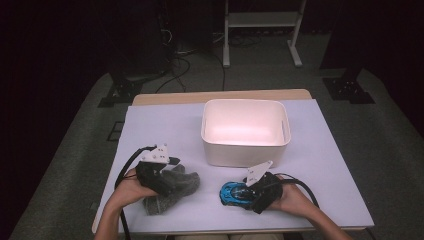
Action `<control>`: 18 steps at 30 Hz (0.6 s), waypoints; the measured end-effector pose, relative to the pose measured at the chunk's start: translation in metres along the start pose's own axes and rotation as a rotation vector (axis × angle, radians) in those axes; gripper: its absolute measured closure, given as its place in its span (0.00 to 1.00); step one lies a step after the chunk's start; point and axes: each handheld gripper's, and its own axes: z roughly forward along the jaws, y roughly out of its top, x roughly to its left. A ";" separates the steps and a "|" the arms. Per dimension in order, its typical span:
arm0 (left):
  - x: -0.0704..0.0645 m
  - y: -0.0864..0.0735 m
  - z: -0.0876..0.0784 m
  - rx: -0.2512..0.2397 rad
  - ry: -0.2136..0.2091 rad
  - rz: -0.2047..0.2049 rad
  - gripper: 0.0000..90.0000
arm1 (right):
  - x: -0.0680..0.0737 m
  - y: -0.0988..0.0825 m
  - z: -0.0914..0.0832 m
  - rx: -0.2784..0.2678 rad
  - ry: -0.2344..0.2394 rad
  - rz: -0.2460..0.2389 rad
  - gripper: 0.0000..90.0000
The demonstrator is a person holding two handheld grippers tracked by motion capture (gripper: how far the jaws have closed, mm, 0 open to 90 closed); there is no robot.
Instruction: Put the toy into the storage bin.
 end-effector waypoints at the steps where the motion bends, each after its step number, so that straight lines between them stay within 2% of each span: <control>1: 0.000 0.000 0.000 0.000 0.000 0.001 0.12 | 0.000 0.000 0.000 0.000 -0.001 0.001 0.17; 8: -0.001 0.001 0.000 -0.001 -0.002 0.004 0.12 | 0.000 -0.001 -0.001 -0.008 0.016 -0.015 0.22; 10: 0.000 0.001 -0.001 -0.002 -0.001 0.004 0.12 | 0.001 0.000 -0.002 -0.008 0.033 -0.034 0.27; 18: 0.000 0.001 -0.001 -0.004 0.000 -0.001 0.12 | 0.001 0.001 -0.002 0.001 0.033 -0.033 0.28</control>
